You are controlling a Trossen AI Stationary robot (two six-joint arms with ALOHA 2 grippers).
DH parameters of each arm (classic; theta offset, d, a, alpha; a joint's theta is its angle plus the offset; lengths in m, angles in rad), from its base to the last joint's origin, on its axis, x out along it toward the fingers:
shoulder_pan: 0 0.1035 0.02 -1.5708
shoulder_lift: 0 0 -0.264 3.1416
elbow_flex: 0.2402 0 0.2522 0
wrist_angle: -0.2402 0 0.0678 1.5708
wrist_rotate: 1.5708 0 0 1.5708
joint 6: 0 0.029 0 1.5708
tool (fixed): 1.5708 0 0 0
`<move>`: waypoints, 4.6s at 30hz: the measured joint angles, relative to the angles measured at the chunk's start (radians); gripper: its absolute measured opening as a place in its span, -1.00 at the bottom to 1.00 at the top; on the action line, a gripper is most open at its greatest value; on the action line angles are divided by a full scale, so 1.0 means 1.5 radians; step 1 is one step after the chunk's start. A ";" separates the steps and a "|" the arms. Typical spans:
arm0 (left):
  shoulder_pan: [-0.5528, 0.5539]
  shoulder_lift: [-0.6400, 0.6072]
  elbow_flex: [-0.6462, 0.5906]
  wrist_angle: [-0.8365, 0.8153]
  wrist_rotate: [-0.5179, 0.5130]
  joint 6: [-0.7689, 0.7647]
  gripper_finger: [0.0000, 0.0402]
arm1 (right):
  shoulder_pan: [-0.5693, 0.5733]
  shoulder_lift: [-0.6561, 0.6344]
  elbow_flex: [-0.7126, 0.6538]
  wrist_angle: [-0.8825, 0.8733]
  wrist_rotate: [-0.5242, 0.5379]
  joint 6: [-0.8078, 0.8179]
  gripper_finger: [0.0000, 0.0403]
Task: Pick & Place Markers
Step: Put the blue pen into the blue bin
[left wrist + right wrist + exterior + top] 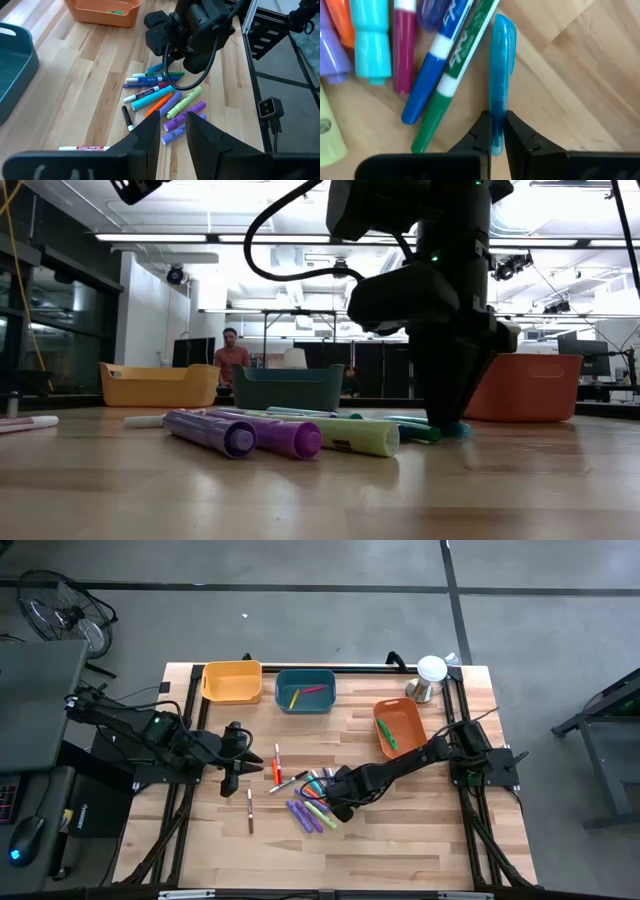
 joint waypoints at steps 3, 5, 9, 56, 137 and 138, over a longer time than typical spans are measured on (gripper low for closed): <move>0.000 0.000 0.000 0.000 0.000 0.000 -0.55 | 0.000 -0.006 -0.001 -0.001 -0.004 0.000 -0.91; 0.000 0.000 0.000 0.000 0.000 0.000 -0.55 | 0.000 -0.014 -0.002 -0.002 0.002 0.002 -0.91; 0.000 0.000 0.000 0.001 0.000 0.000 -0.55 | 0.002 -0.040 -0.006 -0.016 0.024 0.015 -0.91; 0.001 0.161 0.001 0.533 -0.137 0.186 -0.55 | 0.005 -0.339 -0.002 0.440 0.383 -0.410 -0.91; 0.045 0.230 0.000 0.713 -0.073 0.160 -0.80 | -0.001 -0.373 -0.001 0.479 0.264 -0.546 -0.06; 0.045 0.230 0.000 0.713 -0.074 0.162 -0.80 | -0.001 -0.376 -0.001 0.468 0.265 -0.543 -0.06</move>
